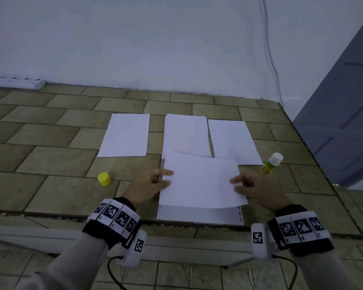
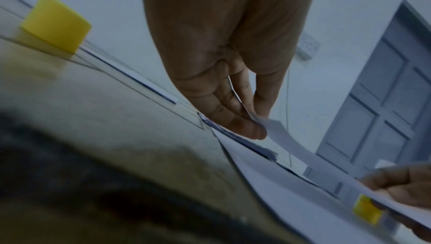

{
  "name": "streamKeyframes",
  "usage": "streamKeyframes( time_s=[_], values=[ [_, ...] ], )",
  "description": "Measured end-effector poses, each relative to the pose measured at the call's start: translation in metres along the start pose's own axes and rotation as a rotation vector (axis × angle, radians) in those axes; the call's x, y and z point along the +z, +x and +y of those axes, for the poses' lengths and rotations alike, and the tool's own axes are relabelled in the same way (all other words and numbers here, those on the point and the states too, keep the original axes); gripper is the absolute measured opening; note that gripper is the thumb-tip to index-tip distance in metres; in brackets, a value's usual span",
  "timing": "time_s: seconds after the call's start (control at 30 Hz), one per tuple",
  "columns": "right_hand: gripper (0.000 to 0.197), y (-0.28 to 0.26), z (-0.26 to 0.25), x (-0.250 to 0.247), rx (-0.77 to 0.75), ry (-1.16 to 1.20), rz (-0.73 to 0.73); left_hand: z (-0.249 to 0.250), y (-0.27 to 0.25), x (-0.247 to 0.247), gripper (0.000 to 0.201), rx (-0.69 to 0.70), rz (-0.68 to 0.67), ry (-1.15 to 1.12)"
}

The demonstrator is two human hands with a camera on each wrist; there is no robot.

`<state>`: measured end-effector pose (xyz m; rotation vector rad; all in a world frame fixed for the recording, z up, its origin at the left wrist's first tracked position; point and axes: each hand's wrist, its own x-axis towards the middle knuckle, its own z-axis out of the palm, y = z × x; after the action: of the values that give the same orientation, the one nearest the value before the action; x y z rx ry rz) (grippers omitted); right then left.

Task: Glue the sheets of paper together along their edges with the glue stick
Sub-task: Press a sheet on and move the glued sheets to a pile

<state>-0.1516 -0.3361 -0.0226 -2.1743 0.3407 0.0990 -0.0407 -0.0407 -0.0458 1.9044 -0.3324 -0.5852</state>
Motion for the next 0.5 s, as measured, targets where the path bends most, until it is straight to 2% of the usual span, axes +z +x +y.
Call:
streamKeyframes(
  time_s=[0.2, 0.5],
  values=[
    [0.004, -0.006, 0.004, 0.018, 0.009, -0.206, 0.053, 0.001, -0.006, 0.009, 0.028, 0.033, 0.029, 0.186],
    [0.01, -0.001, 0.006, 0.031, -0.003, -0.271, 0.087, -0.009, -0.007, -0.002, 0.027, 0.052, 0.078, 0.209]
  ],
)
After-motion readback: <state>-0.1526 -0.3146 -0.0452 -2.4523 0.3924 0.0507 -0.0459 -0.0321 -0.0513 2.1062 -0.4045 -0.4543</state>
